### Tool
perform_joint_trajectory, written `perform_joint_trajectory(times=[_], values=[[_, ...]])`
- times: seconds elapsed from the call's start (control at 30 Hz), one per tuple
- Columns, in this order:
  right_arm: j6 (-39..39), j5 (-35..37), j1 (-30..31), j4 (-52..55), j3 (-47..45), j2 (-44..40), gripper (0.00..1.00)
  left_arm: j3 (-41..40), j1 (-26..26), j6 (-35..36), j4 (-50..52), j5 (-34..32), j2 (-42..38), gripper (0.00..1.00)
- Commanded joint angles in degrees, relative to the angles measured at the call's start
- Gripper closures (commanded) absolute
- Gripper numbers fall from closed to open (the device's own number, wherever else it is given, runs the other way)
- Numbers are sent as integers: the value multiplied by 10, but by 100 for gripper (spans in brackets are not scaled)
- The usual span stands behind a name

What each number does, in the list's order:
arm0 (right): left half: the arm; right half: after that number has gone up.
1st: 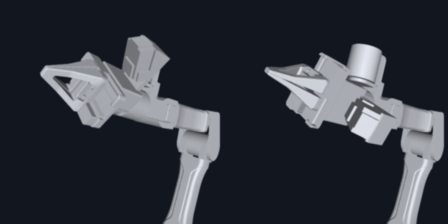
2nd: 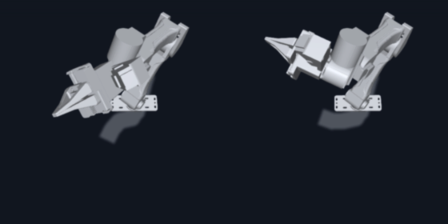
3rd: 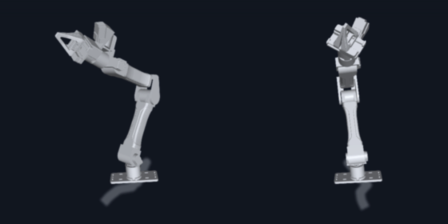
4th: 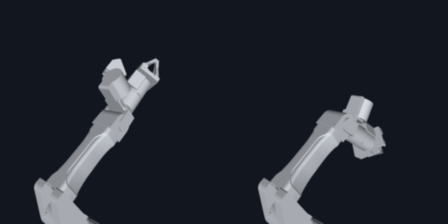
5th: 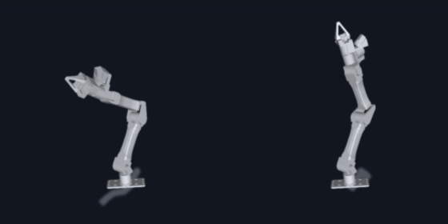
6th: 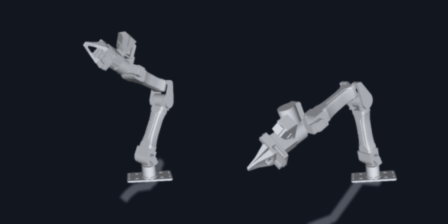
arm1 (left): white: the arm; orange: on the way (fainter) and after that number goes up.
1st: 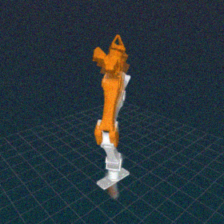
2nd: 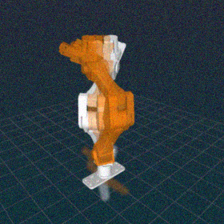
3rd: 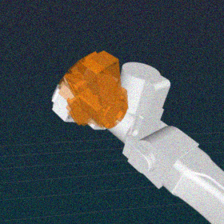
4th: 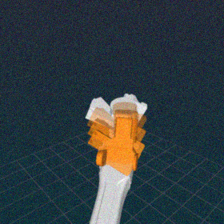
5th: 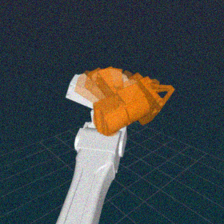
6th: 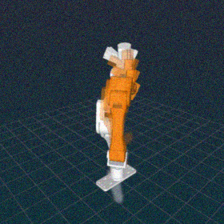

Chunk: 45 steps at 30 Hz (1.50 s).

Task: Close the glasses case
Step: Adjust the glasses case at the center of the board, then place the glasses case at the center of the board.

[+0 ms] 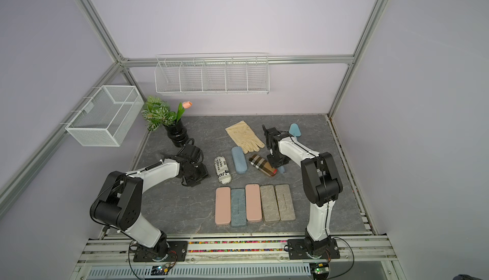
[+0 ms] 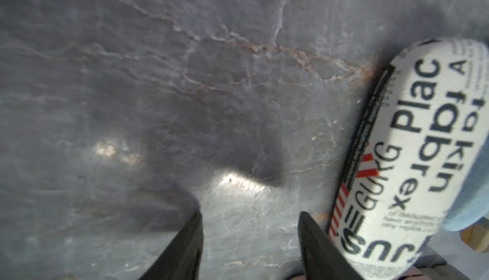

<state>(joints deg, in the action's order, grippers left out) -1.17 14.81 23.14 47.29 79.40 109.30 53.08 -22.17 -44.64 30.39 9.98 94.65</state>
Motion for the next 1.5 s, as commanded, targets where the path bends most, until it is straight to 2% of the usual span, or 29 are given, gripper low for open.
perform_joint_trajectory(times=[0.0, 0.57, 0.87, 1.0, 1.07, 1.23, 1.47], values=[[-32, -30, 21, 0, -3, -1, 80, 11, -8, 8, -2, -2, 35, 42], [-135, -116, 91, -32, -47, -32, 77, 116, -55, 27, 5, 5, 118, 42], [-168, -201, 85, -104, -107, -72, 76, 171, -56, 67, 38, 4, 140, 41], [-179, -236, 56, -140, -144, -98, 75, 185, -55, 84, 58, -7, 139, 41], [-177, -253, 36, -151, -160, -108, 71, 189, -55, 90, 66, -15, 137, 41], [-154, -279, -13, -153, -173, -120, 54, 202, -55, 98, 84, -27, 131, 41], [-124, -262, -36, -121, -160, -113, 45, 218, -55, 101, 100, -36, 128, 41]])
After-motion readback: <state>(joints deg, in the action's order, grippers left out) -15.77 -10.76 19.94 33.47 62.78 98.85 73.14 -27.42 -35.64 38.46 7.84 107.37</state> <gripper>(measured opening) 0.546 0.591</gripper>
